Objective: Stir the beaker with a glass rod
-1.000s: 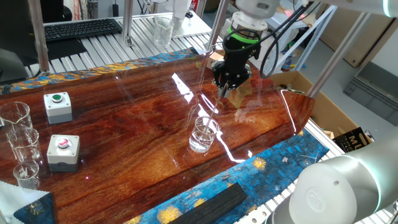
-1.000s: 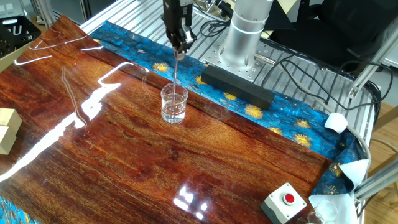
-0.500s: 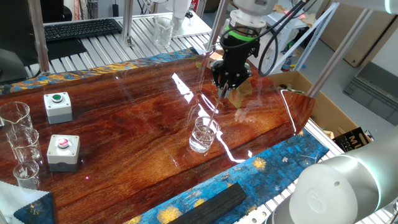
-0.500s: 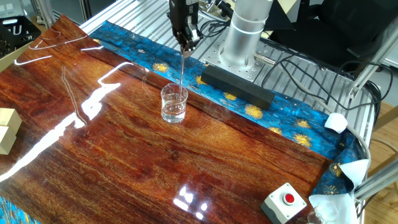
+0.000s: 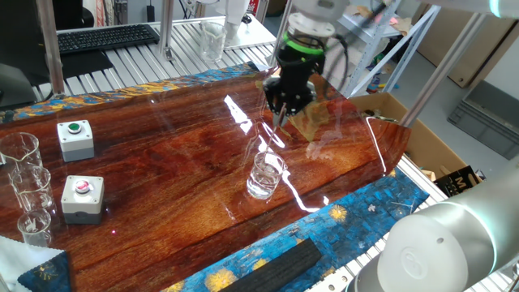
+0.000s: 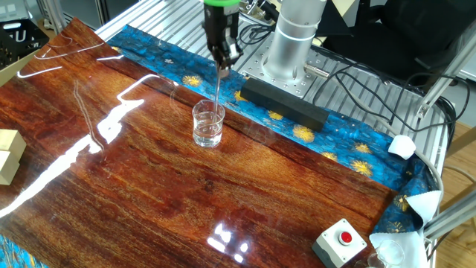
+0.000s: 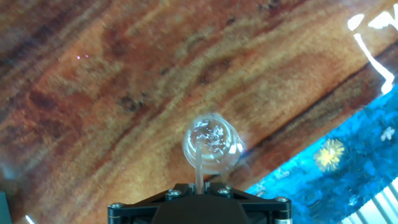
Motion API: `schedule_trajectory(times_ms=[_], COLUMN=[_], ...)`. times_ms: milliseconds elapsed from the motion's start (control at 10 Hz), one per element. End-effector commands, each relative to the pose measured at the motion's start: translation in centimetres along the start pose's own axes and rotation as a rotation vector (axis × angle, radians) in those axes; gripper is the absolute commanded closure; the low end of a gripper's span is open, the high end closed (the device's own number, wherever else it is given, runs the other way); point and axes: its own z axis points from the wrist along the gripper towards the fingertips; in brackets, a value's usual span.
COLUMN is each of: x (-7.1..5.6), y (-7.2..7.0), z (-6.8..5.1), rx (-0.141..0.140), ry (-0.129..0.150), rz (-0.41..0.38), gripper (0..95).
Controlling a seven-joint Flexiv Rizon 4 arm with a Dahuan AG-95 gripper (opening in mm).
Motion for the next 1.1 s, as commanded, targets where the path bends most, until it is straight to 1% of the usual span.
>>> schedule_trajectory(times_ms=[100,200,300,400,600,700,1100], x=[-0.7,-1.3,-1.6,-1.7,-1.7,-1.7,-1.4], y=[0.5,0.8,0.9,0.8,0.7,0.6,-0.7], z=[-0.1,-0.2,-0.3,-0.2,-0.3,-0.3,-0.2], rx=[0.006,0.017,0.031,0.049,0.065,0.082,0.074], ry=[-0.006,-0.008,-0.017,-0.027,-0.033,-0.039,-0.036], rz=[-0.002,-0.014,-0.039,-0.060,-0.085,-0.104,-0.134], gripper=[95.0,95.0,95.0,95.0,95.0,95.0,95.0])
